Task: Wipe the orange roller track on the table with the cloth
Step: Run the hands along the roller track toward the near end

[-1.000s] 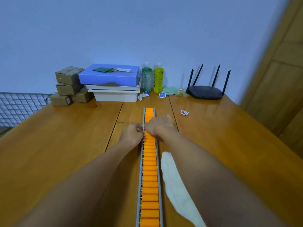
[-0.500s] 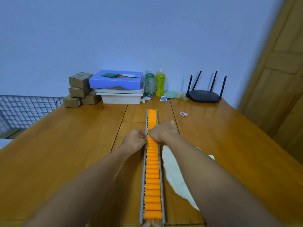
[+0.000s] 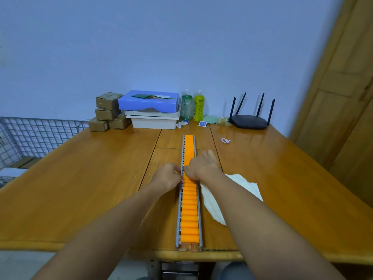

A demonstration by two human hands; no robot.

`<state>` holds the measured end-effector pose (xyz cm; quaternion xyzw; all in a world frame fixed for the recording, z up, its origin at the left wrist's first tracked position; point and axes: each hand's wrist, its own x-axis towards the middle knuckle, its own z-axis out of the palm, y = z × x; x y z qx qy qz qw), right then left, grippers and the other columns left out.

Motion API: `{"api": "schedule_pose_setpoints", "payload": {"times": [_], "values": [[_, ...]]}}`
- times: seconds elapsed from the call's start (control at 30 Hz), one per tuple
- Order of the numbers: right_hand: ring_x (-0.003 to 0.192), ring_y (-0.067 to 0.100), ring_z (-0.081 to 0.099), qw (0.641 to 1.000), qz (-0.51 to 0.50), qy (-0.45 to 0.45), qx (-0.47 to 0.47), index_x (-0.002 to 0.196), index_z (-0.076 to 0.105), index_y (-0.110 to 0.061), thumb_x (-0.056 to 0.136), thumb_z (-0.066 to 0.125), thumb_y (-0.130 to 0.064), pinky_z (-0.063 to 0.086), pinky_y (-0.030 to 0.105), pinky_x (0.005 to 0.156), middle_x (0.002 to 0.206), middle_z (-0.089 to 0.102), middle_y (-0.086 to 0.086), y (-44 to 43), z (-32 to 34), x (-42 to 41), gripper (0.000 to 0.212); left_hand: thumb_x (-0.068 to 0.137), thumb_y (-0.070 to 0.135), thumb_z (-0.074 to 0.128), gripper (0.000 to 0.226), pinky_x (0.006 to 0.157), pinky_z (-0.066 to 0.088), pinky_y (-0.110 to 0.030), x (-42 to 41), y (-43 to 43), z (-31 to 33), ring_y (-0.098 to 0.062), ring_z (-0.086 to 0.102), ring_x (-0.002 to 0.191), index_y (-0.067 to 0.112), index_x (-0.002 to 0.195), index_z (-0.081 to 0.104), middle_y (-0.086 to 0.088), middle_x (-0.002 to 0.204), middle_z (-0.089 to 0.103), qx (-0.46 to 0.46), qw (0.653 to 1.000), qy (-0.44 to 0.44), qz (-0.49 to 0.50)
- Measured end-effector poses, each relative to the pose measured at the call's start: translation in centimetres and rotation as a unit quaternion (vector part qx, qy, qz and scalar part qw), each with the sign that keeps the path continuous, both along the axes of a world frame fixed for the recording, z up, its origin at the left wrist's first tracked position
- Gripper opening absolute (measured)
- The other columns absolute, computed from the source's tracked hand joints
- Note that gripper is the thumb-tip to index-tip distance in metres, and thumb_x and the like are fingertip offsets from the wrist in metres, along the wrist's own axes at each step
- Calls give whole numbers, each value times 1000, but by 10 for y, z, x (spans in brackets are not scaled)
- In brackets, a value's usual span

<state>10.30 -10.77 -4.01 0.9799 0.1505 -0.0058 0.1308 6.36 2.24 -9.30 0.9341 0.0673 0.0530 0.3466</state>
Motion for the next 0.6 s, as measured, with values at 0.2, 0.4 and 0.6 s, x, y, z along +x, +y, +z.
{"api": "schedule_pose_setpoints", "payload": {"times": [0.2,0.4,0.6], "values": [[123,24,45,1000,9,-13,-13,114,66,-22,103,24,-54,26,42,103,124,63,5,-4,-2,-24,55,96,20,67,29,57,44,-22,-17,-5,1,-13,65,76,15,124,66,-1,90,69,14,1000,-2,-4],[120,25,46,999,12,-29,-19,113,65,-21,103,22,-52,26,43,102,122,63,6,-10,-4,-49,54,96,20,67,30,59,47,-24,-39,-11,-1,-13,66,77,17,125,63,-1,92,68,24,1000,-9,3],[119,24,46,999,20,-38,-4,109,66,-21,103,25,-52,26,43,104,121,62,6,-19,-8,-74,52,95,21,67,29,62,47,-26,-65,-16,-3,-16,65,81,16,123,64,-2,95,68,31,999,-15,8]]}}
